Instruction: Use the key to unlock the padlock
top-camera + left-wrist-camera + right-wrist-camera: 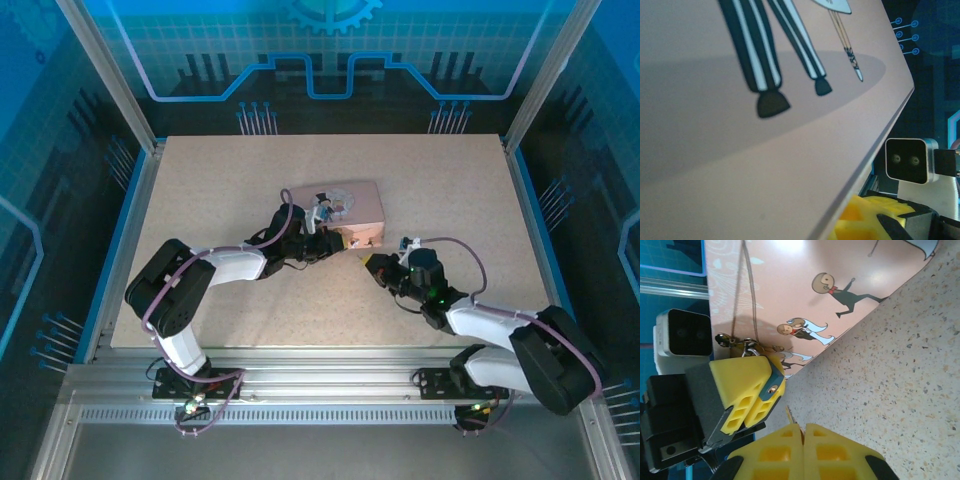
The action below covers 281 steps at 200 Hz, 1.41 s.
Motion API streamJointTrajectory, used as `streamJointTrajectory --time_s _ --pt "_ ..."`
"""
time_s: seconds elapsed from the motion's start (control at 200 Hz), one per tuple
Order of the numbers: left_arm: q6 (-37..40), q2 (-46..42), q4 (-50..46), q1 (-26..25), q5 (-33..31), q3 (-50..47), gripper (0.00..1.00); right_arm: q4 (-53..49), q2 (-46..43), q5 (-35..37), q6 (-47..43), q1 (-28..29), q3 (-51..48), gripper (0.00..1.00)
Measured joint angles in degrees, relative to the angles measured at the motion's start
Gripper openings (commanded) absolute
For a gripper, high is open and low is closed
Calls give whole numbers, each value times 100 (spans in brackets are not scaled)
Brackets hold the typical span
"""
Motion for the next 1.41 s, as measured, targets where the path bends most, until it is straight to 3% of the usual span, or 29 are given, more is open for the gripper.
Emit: streamJointTrajectory --time_s 1.406 --pt "-286 57 304 0 33 0 0 935 946 22 164 256 321 0"
